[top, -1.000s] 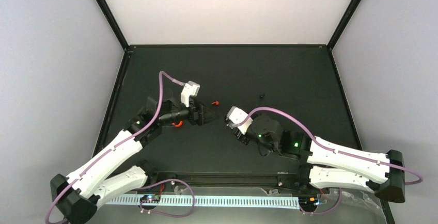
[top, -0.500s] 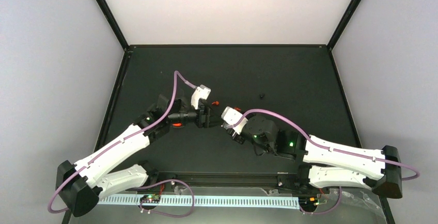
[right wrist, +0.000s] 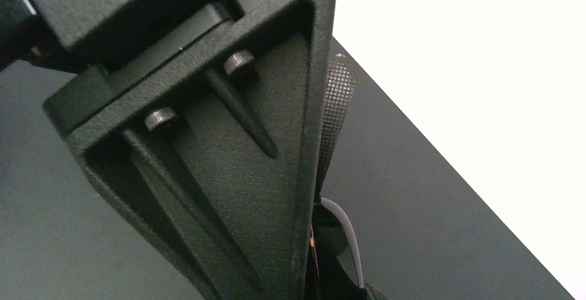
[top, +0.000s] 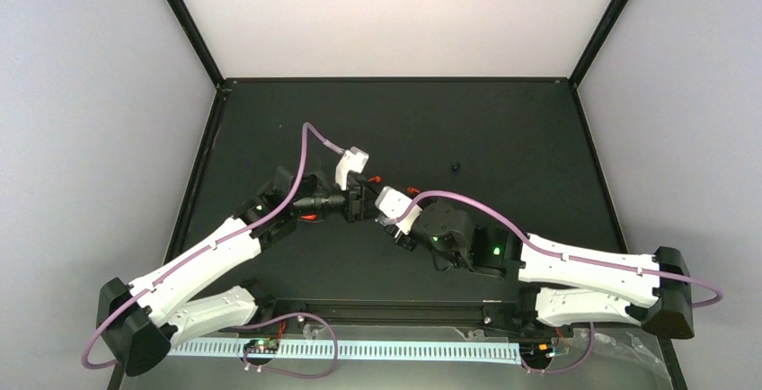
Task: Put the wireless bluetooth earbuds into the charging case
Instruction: Pick up the charging case at the center of the board, then open the charging case.
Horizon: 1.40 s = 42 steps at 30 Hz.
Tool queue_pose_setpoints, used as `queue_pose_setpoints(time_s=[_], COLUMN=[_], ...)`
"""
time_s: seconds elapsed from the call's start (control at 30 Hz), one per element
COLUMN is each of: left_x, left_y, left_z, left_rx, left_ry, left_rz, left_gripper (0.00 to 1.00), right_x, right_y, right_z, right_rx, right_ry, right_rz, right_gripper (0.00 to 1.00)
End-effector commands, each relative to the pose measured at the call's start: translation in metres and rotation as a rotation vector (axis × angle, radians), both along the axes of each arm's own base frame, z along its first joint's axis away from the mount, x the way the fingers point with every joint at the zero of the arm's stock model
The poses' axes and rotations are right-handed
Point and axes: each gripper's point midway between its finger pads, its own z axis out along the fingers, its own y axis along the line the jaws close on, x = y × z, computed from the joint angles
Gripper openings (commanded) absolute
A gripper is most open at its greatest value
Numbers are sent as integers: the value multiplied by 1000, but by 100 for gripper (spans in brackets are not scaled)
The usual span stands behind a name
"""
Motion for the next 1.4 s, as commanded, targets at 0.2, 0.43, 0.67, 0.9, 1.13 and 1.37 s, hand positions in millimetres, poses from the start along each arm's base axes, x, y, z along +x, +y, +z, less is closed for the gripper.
queue_pose_setpoints(time_s=[0.2,0.43,0.67,0.9,1.13,1.37], left_x=[-5,0,-8,-62,-99,-91], left_y=[-4,7,36,47,46,33], left_z=[8,24,61,100,113,115], left_rx=[-31,-44,-78,-192,-278,-275], left_ry=[-14,-89,-345,-684,-909,-884], left_rz=[-28,35,100,-82,-256,-302], left_gripper=[10,1,2,2,1,2], right_x=[3,-8,-21,-36,-61,-63], right_y=[5,7,-27,-39,-17,-12], right_z=[31,32,86,137,143,131], right_rx=[86,109,367,599,561,513], right_ry=[-34,57,207,369,449,451], right_rz=[-20,21,75,292,498,524], right_gripper=[37,73,85,83,79,78])
